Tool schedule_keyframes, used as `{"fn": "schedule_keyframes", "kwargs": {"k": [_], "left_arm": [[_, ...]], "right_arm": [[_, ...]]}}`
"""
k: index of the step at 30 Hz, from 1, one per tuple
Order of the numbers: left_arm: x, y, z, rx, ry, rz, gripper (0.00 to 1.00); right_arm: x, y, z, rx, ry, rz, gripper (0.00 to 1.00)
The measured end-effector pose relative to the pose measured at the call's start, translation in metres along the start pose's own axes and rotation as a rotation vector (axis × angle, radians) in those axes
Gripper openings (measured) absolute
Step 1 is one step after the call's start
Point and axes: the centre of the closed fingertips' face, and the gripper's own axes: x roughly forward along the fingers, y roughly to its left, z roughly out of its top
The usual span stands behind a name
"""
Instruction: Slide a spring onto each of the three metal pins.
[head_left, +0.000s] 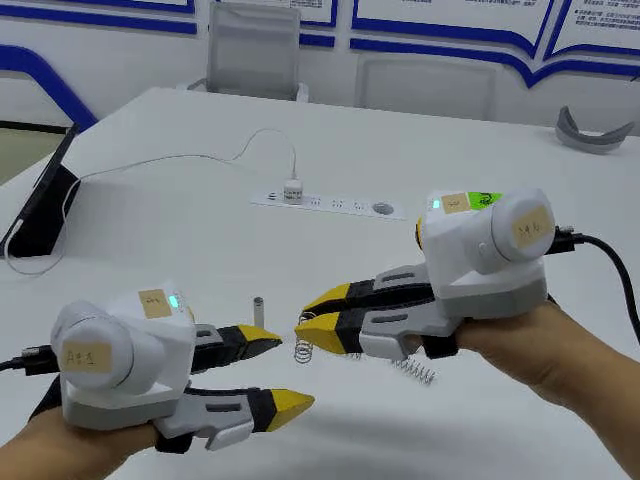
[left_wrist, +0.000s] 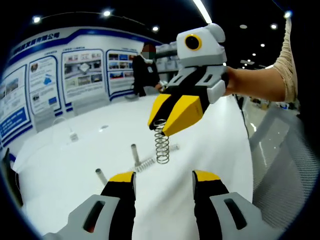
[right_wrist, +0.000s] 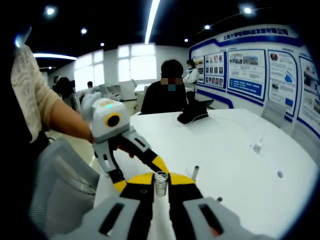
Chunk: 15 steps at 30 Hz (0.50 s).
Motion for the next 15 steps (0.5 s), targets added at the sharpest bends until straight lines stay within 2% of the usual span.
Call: {"fn": "schedule_keyframes", "kwargs": {"k": [5, 15], "left_arm": [[-0.007, 0.011, -0.006, -0.025, -0.010, 0.057, 0.56], [-0.013, 0.014, -0.011, -0.048, -0.019, 0.101, 0.70]], "right_arm": [[0.003, -0.009, 0.004, -0.002, -0.008, -0.025, 0.12], [0.015, -0.030, 0.014, 0.000, -0.035, -0.082, 0.12]]}}
